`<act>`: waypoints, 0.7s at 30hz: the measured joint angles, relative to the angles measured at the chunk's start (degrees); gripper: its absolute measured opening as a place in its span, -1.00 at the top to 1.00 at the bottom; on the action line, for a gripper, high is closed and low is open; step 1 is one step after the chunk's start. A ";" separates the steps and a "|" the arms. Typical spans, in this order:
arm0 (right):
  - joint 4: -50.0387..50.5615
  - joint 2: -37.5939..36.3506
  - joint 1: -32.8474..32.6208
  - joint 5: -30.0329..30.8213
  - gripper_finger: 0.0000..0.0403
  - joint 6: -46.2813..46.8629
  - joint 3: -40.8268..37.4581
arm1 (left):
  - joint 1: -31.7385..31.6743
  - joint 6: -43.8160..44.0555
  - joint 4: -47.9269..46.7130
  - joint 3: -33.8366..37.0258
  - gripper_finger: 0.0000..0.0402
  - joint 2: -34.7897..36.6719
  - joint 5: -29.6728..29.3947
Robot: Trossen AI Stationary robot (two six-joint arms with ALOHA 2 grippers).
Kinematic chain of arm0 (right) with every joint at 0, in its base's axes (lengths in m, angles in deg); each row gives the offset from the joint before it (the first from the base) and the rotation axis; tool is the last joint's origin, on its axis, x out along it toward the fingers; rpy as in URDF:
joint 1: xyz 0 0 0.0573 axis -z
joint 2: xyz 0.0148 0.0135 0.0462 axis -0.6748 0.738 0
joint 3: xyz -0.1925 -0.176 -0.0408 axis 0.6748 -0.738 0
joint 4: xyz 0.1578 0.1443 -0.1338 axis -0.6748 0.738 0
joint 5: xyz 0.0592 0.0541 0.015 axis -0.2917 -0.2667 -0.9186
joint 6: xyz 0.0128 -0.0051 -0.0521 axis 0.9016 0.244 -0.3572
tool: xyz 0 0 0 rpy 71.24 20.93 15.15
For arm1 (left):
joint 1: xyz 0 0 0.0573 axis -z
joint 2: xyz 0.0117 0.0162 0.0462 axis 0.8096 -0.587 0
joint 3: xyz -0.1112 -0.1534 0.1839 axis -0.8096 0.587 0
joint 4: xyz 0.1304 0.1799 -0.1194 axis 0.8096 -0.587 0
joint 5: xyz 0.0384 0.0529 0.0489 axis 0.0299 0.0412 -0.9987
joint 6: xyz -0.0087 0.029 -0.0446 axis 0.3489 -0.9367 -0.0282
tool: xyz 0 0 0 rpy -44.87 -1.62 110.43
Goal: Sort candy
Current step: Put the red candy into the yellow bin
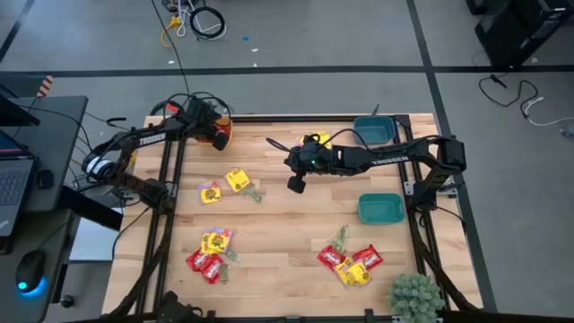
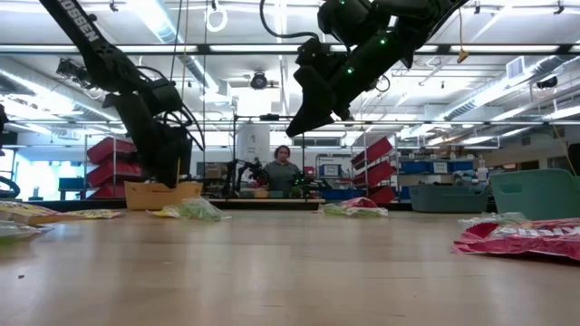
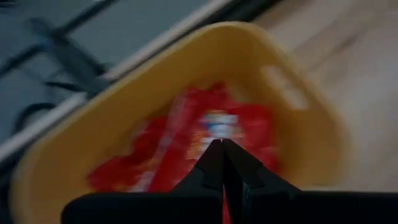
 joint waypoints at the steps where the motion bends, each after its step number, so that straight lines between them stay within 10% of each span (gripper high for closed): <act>1: 0.03 0.00 0.00 -0.08 0.96 -0.02 0.00 | 0.05 0.14 -0.20 0.00 1.00 0.10 1.44; 21: 11.12 -0.95 6.24 3.08 0.66 -0.06 -0.02 | 2.73 1.55 4.43 0.02 1.00 3.33 -3.50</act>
